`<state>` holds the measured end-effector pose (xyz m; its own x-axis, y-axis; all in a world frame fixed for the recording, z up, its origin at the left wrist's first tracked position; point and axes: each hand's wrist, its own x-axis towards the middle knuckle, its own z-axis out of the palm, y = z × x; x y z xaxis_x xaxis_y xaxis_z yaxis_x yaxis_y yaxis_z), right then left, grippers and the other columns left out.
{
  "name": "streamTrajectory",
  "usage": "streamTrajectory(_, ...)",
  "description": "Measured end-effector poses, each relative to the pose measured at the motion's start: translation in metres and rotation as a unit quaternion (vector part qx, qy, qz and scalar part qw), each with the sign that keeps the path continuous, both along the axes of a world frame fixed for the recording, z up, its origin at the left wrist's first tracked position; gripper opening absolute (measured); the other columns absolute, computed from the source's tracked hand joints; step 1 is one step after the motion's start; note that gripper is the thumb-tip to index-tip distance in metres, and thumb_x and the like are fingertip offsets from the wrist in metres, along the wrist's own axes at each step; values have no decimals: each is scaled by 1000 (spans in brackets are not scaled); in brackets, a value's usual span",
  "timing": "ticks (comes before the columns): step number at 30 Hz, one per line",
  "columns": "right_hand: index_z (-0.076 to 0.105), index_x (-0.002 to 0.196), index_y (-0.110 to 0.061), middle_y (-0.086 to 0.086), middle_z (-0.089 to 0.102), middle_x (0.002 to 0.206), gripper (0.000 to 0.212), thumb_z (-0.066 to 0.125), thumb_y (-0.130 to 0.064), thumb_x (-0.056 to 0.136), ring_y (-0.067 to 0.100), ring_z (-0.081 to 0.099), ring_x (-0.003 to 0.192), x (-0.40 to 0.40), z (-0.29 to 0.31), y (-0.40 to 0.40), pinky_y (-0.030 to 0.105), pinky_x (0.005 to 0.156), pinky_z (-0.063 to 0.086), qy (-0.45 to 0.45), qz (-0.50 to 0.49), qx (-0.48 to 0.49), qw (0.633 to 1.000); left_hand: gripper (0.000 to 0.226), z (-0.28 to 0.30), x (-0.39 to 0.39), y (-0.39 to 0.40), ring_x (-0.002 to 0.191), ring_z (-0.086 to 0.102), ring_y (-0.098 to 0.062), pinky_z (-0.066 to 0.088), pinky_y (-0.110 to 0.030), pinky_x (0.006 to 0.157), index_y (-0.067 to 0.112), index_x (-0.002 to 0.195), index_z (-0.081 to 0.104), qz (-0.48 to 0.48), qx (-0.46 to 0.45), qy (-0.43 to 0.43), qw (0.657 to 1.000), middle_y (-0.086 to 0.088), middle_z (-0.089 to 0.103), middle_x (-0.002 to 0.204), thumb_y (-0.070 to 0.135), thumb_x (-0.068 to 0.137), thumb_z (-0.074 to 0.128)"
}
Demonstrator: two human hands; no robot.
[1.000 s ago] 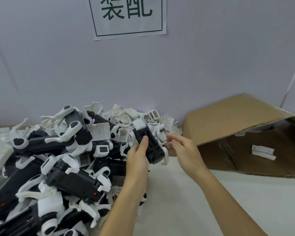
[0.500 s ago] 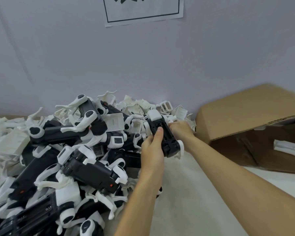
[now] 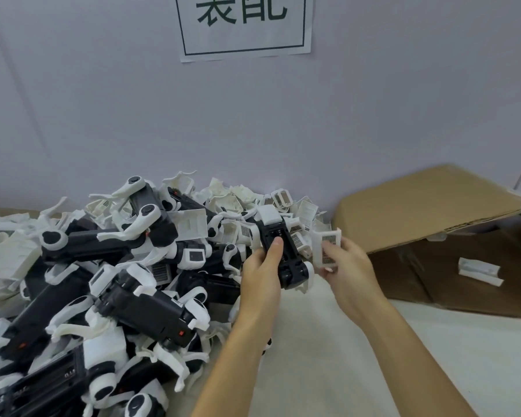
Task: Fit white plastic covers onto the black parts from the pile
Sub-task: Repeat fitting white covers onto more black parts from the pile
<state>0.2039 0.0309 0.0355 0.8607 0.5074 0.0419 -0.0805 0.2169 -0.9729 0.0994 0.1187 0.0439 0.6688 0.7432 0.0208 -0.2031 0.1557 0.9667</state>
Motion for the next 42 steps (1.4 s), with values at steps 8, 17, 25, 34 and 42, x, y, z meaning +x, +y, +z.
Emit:
streamTrajectory(8, 52, 118, -22, -2, 68, 107, 33, 71, -26, 92, 13, 67, 98, 0, 2, -6, 37, 88, 57, -122, -31, -72, 989, 27, -2, 1, -1, 81, 74, -14, 54, -18, 60, 13, 98, 73, -11, 40, -1, 999, 0, 78, 87, 34, 100, 56)
streamTrajectory(17, 49, 116, -22, -2, 69, 110, 33, 67, -37, 93, 9, 70, 96, -6, 24, -14, 29, 79, 59, -147, -22, -37, 988, 27, -3, 1, -4, 78, 72, -3, 51, -15, 66, 14, 100, 70, -19, 81, 2, 997, 9, 77, 84, 37, 100, 55)
streamTrajectory(25, 62, 111, -30, -13, 73, 94, 32, 76, -42, 85, -2, 69, 83, -11, 40, -19, 14, 68, 53, -267, -8, -155, 951, 27, -6, 2, -9, 87, 47, 32, 34, -1, 77, 52, 91, 53, -35, 104, 17, 994, 37, 54, 97, 39, 107, 35)
streamTrajectory(34, 65, 102, -28, -19, 66, 85, 33, 73, -53, 81, -1, 64, 73, -28, 42, -11, 18, 64, 53, -398, -56, -255, 880, 48, -15, 6, -4, 126, 52, 3, 37, -23, 109, 37, 132, 57, -47, 111, 14, 993, 14, 63, 131, 54, 104, 22)
streamTrajectory(42, 52, 106, -25, -7, 66, 94, 45, 67, -59, 82, 11, 66, 83, -35, 46, -11, 38, 72, 59, -395, -43, -293, 870, 45, -13, 5, -6, 107, 60, 14, 44, -10, 84, 36, 122, 61, -81, 130, -5, 988, 24, 70, 111, 59, 100, 29)
